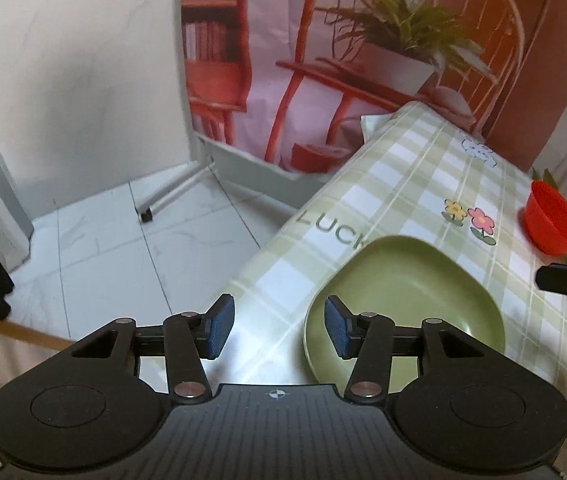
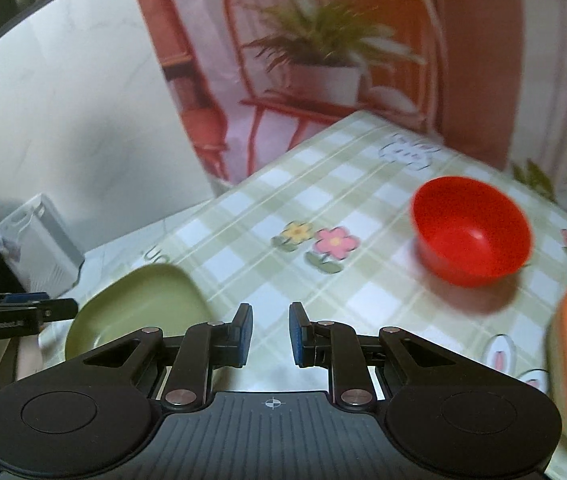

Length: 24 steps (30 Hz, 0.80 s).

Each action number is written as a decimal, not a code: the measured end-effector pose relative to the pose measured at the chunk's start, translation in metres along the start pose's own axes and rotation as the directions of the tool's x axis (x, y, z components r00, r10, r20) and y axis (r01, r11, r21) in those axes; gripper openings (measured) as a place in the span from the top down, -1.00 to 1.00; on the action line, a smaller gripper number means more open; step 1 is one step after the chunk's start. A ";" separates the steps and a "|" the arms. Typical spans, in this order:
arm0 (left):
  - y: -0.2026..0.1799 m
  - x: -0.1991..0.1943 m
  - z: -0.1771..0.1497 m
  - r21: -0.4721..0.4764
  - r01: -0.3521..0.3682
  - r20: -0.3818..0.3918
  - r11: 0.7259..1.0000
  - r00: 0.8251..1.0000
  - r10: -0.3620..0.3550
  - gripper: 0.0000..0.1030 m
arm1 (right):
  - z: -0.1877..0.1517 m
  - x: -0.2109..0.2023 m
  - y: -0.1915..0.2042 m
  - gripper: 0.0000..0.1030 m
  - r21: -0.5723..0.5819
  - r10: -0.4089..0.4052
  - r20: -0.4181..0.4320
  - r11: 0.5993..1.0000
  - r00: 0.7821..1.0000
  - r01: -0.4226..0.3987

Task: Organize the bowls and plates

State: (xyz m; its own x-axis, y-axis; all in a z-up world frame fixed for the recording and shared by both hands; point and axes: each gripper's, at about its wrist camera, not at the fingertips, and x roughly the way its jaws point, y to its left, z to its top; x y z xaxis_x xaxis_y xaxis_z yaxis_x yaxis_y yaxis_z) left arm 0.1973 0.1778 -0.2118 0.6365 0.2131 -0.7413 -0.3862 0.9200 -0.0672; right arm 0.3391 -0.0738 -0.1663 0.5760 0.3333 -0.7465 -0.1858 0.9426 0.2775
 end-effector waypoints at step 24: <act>0.000 0.018 -0.023 -0.072 0.049 -0.044 0.996 0.998 -0.052 0.67 | -0.020 0.028 0.019 0.85 0.015 0.064 -0.073 0.998 0.995 -0.063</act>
State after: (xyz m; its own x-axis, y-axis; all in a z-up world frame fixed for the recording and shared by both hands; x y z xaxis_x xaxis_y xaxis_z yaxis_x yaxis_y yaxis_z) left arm 0.1931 0.1741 -0.2405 0.6260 0.1499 -0.7653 -0.4012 0.9034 -0.1512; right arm 0.3364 -0.0461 -0.1940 0.5032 0.3938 -0.7692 -0.2097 0.9192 0.3333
